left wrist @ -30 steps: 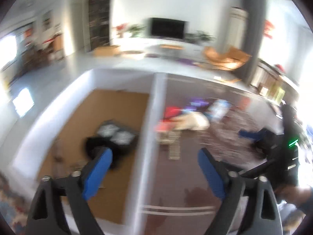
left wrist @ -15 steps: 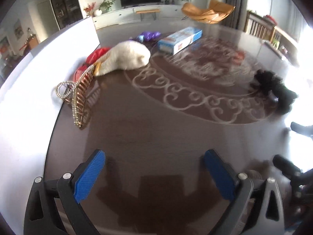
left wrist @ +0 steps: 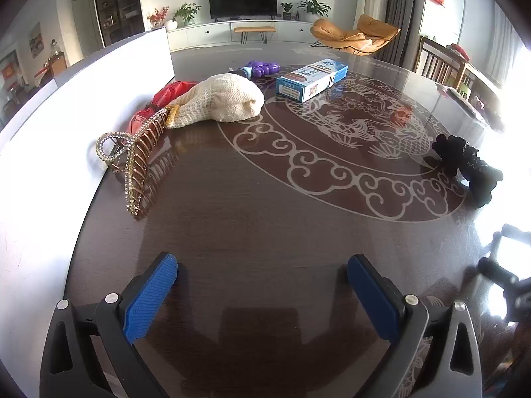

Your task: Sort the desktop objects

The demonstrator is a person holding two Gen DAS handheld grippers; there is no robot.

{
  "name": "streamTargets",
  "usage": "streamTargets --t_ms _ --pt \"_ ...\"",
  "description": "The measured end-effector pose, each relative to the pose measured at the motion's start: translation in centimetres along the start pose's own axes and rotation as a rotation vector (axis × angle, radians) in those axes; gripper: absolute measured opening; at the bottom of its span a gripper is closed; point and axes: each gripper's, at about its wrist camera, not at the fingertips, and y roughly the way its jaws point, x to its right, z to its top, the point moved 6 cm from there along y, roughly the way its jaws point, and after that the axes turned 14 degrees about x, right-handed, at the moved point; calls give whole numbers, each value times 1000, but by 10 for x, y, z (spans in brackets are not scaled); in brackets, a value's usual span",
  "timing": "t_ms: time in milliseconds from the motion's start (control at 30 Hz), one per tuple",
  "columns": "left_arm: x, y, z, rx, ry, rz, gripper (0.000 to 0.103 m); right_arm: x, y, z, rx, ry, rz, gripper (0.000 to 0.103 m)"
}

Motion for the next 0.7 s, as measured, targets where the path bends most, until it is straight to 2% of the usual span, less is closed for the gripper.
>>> streamTargets --t_ms 200,367,467,700 --pt "0 -2 0 0 1 0 103 30 30 26 -23 -9 5 103" --pt "1 -2 0 0 2 -2 103 6 61 58 8 -92 102 98" --pt "0 -2 0 -1 2 -1 103 -16 72 67 24 -132 149 101" --pt "0 -4 -1 1 -1 13 103 -24 76 67 29 -141 158 103"
